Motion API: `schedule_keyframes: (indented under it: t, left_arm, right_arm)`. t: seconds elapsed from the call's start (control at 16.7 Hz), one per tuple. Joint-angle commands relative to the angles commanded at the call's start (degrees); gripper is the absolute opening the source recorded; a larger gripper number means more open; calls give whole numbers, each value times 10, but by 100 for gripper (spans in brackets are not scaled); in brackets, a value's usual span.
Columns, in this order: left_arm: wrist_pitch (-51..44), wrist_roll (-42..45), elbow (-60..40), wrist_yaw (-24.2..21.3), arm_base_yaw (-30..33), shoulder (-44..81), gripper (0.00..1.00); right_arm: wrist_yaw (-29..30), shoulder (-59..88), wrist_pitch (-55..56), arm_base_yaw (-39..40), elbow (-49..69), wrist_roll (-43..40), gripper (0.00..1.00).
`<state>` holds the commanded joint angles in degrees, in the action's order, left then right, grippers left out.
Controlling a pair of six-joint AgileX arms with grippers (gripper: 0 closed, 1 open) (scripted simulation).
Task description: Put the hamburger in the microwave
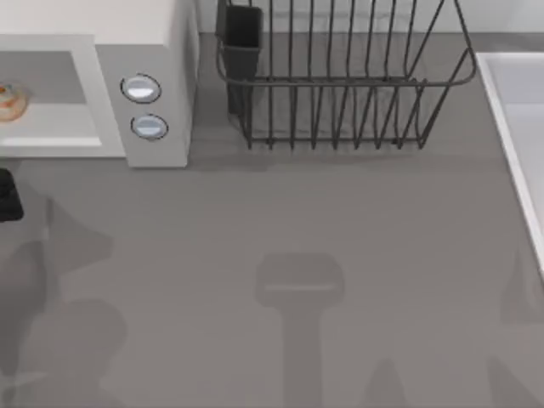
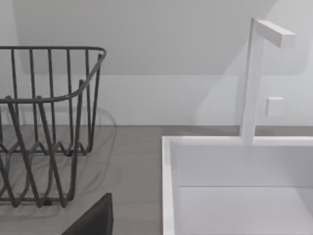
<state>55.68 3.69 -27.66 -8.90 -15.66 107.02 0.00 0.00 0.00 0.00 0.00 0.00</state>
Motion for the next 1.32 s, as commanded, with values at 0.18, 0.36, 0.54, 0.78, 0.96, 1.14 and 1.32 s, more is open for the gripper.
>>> schedule_keyframes:
  t: [0.18,0.36,0.54,0.78,0.96,1.14,1.32]
  left_arm:
    - [28,8,37,6,-16,-17,100]
    - [38,15,65,12,-27,-14,100]
    - [32,17,78,14,-29,-3,100]
    - [32,16,76,14,-26,-4,100]
    - [40,16,64,11,-29,-19,100]
    - [29,18,44,3,-36,-52,100]
    - [-14,20,31,-5,-42,-83,100]
  right_arm:
    - [0,0,0,0,0,0,100]
    - [0,0,0,0,0,0,100]
    - [0,0,0,0,0,0,100]
    - [0,0,0,0,0,0,100]
    - [0,0,0,0,0,0,100]
    - [0,0,0,0,0,0,100]
    - [0,0,0,0,0,0,100]
